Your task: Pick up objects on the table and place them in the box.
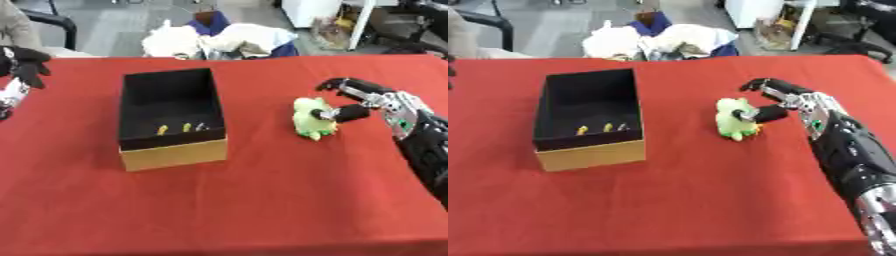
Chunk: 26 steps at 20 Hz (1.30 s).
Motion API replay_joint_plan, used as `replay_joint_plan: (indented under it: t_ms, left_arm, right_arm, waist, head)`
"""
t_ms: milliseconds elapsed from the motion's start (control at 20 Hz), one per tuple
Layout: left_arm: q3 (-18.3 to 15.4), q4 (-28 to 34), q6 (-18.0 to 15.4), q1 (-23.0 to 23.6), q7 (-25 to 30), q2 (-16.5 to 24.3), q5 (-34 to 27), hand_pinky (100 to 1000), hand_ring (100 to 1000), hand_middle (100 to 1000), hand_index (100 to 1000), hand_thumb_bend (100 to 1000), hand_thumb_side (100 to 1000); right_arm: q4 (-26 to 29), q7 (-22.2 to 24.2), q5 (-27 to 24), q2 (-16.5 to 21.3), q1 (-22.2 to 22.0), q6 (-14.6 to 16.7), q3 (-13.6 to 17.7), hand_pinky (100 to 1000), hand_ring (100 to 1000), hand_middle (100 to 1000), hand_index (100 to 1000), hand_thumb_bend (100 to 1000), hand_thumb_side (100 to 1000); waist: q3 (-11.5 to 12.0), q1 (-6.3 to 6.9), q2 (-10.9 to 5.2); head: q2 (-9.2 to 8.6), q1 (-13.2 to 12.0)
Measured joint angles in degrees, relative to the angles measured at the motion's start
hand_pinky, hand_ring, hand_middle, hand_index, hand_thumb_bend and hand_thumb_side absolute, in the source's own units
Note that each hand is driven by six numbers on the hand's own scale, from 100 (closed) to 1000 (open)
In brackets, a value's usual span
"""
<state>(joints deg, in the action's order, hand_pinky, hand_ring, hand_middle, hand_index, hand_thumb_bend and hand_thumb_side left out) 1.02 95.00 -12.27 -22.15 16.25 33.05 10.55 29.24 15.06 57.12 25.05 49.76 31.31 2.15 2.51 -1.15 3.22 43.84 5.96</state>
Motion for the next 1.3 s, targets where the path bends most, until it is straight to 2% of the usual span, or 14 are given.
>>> replay_joint_plan:
  t_ms: [150,250,350,400,500,600,800,1100,1150,1200,1300]
  left_arm:
    - [-0.2,0.0,0.2,0.4,-0.2,-0.4,0.0,635,530,579,782,100,842]
    - [-0.3,0.0,0.3,0.5,-0.2,-0.4,0.0,635,529,579,782,100,844]
    - [-0.4,0.0,0.4,0.7,-0.4,-0.4,0.0,633,528,577,781,100,844]
    - [-0.5,0.0,0.4,0.8,-0.4,-0.4,-0.1,633,528,577,782,100,845]
    - [-0.6,0.0,0.5,1.0,-0.5,-0.6,-0.1,633,527,576,781,100,845]
    - [-0.6,0.0,0.6,1.0,-0.5,-0.8,-0.2,632,527,575,782,100,847]
    - [-0.7,0.0,0.7,1.1,-0.7,-0.8,-0.3,632,526,572,782,100,849]
    - [-0.9,0.0,0.7,1.5,-0.7,-0.9,-0.7,631,525,570,782,100,846]
    - [-0.9,0.0,0.8,1.5,-0.6,-0.9,-0.8,631,525,570,782,100,846]
    - [-0.9,0.1,0.8,1.5,-0.6,-0.9,-0.9,631,524,569,781,100,843]
    - [-0.9,0.3,0.8,1.5,-0.6,-1.3,-1.1,631,524,568,781,100,838]
  right_arm:
    - [0.1,-0.1,1.6,0.0,0.0,0.9,0.0,781,814,658,688,388,530]
    - [0.6,-0.6,2.2,0.0,0.0,1.6,0.2,754,766,503,526,400,407]
    - [1.2,-1.6,2.7,0.0,-0.3,2.2,0.3,723,715,396,409,394,256]
    - [1.5,-2.2,2.9,0.0,-0.4,2.4,0.3,701,676,326,336,382,129]
    - [2.1,-4.1,3.8,-0.1,-0.5,2.6,0.3,674,625,255,260,328,100]
    - [2.9,-6.5,4.4,-0.3,-0.9,2.8,0.3,653,599,217,220,309,100]
    - [5.6,-10.7,4.1,-0.5,-0.6,3.1,0.4,636,580,194,201,268,100]
    - [10.4,-11.6,-0.4,-1.4,3.8,4.2,0.3,631,571,192,200,311,100]
    - [11.1,-11.3,-1.1,-1.8,4.8,4.2,0.2,630,571,194,200,152,100]
    - [11.7,-11.0,-1.7,-2.3,5.8,4.3,0.1,630,570,195,201,313,100]
    - [12.4,-10.3,-2.4,-3.6,7.9,4.1,-0.1,629,569,198,204,312,100]
  waist:
    - [0.0,0.00,-0.01]
    - [0.0,-0.04,-0.02]
    - [0.0,-0.05,-0.02]
    - [0.0,-0.05,-0.02]
    - [0.0,-0.06,-0.03]
    - [0.0,-0.05,-0.03]
    - [0.0,-0.05,-0.04]
    - [0.3,-0.14,-0.26]
    - [0.3,-0.17,-0.34]
    - [0.4,-0.22,-0.41]
    - [0.7,-0.30,-0.48]
  head:
    - [0.00,0.0]
    - [0.00,0.0]
    - [0.00,0.0]
    - [0.00,0.0]
    - [0.00,0.0]
    - [0.00,0.0]
    - [0.00,0.0]
    - [0.00,0.0]
    - [0.00,0.0]
    - [0.00,0.1]
    - [0.00,0.3]
